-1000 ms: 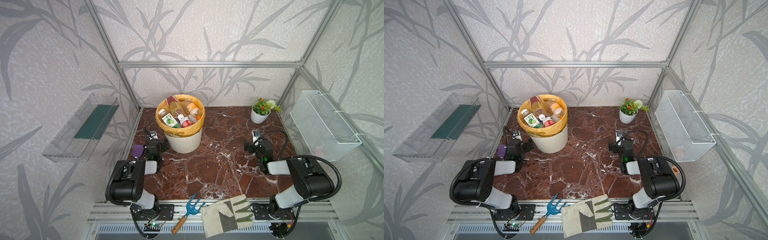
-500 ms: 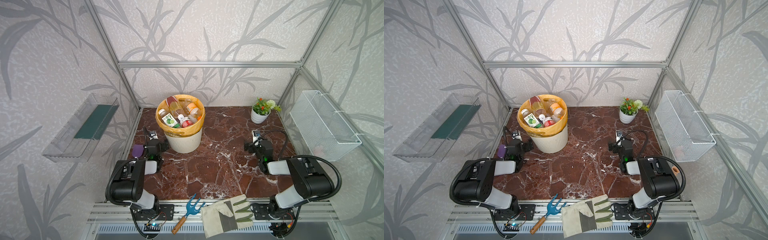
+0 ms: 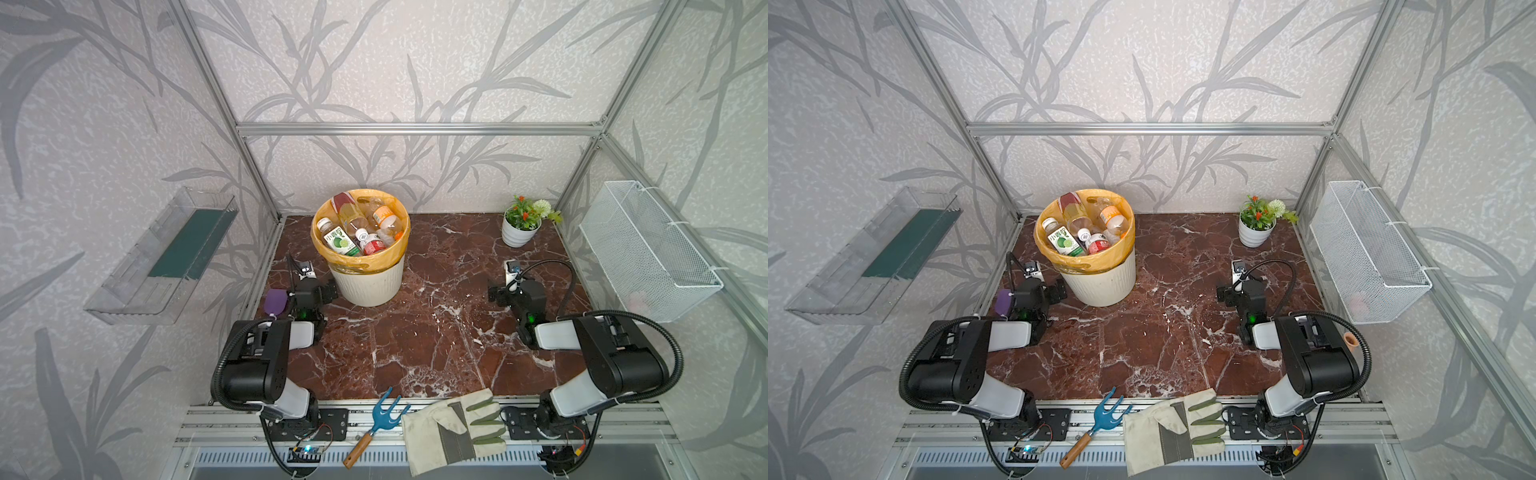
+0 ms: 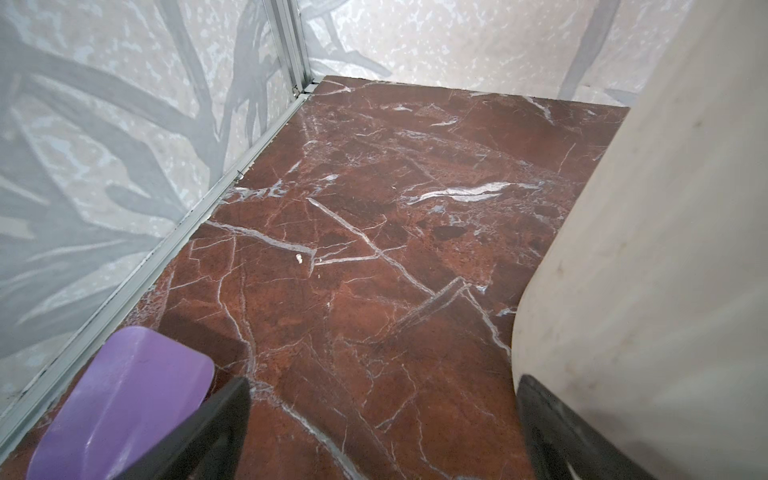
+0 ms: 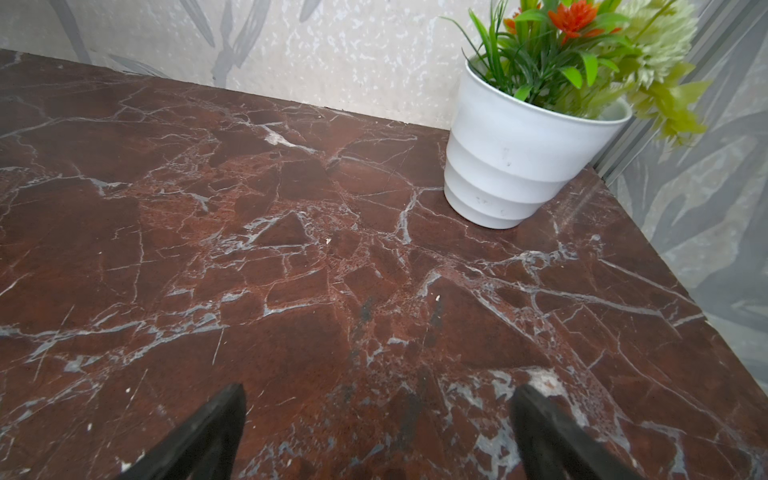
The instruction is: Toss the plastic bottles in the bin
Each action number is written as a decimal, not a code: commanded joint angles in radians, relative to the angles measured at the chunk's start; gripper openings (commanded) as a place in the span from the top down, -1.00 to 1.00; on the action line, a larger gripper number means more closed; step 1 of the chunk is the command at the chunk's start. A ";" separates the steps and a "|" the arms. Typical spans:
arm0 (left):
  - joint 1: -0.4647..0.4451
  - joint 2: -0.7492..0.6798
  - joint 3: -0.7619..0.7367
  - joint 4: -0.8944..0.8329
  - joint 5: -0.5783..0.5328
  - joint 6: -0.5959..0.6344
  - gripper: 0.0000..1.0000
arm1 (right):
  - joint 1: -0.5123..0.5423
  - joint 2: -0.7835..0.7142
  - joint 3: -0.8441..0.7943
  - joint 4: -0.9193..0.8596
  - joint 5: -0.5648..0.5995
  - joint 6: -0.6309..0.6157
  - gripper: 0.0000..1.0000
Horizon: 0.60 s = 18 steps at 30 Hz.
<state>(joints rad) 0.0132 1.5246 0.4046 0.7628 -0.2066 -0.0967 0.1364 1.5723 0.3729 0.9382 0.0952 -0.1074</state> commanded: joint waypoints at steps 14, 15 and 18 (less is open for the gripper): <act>-0.002 -0.010 0.015 0.011 0.007 0.021 -0.98 | -0.018 0.004 0.005 0.021 -0.067 0.029 -0.98; -0.002 -0.009 0.014 0.011 0.008 0.022 -0.98 | -0.023 0.005 0.005 0.020 -0.079 0.031 -0.98; -0.002 -0.011 0.014 0.012 0.008 0.020 -0.98 | -0.029 0.004 0.006 0.018 -0.094 0.034 -0.98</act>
<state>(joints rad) 0.0132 1.5246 0.4046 0.7631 -0.2066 -0.0963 0.1146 1.5723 0.3729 0.9382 0.0338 -0.0929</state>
